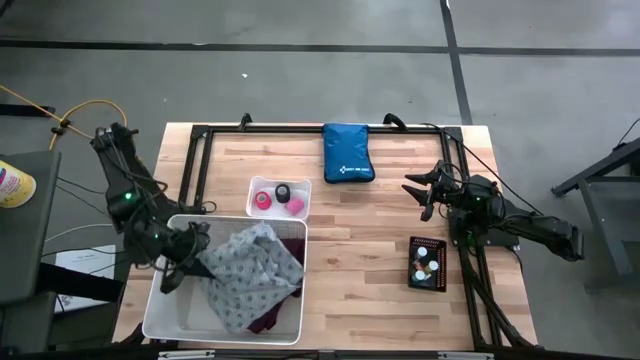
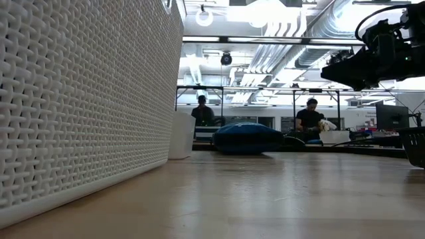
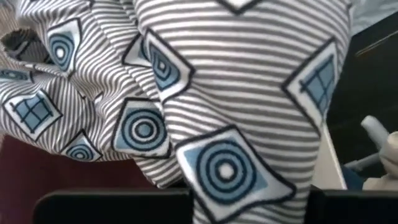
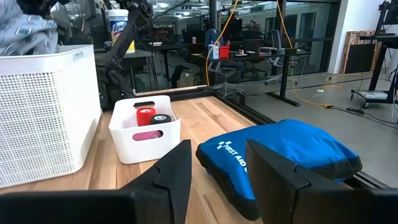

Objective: Pick & place medical supplies in basket/bin
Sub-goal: Put the gray patient gown into the white laundry organizer

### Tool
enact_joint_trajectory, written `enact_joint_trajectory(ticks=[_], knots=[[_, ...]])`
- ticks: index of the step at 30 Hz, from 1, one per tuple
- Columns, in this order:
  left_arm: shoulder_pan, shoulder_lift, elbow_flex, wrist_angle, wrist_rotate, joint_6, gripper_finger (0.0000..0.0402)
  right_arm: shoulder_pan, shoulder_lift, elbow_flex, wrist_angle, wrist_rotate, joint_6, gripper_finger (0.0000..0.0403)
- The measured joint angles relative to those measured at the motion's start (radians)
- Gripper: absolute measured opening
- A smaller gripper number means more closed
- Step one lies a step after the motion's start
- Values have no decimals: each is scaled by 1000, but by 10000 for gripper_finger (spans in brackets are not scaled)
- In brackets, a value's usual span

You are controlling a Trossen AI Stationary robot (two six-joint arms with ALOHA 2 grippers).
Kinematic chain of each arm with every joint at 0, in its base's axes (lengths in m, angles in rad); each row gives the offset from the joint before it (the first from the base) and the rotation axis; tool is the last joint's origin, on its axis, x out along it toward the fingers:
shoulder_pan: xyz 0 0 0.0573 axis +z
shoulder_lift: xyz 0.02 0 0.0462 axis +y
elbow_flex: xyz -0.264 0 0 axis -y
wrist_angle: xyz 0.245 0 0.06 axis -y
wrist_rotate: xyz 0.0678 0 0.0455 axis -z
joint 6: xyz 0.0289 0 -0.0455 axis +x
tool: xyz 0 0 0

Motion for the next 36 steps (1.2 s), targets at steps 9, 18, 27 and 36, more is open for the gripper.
enact_joint_trajectory(ticks=[9, 18, 27, 36], knots=[[-88, 71, 0, -32, -29, -103, 40, 0, 0, 0, 0, 0, 0, 138], [-104, 118, 20, -185, -28, -229, 40, 0, 0, 0, 0, 0, 0, 138], [-115, 228, 20, -222, 14, -307, 40, 0, 0, 0, 0, 0, 0, 138], [-115, 340, 20, -229, 29, -348, 40, 0, 0, 0, 0, 0, 0, 138]])
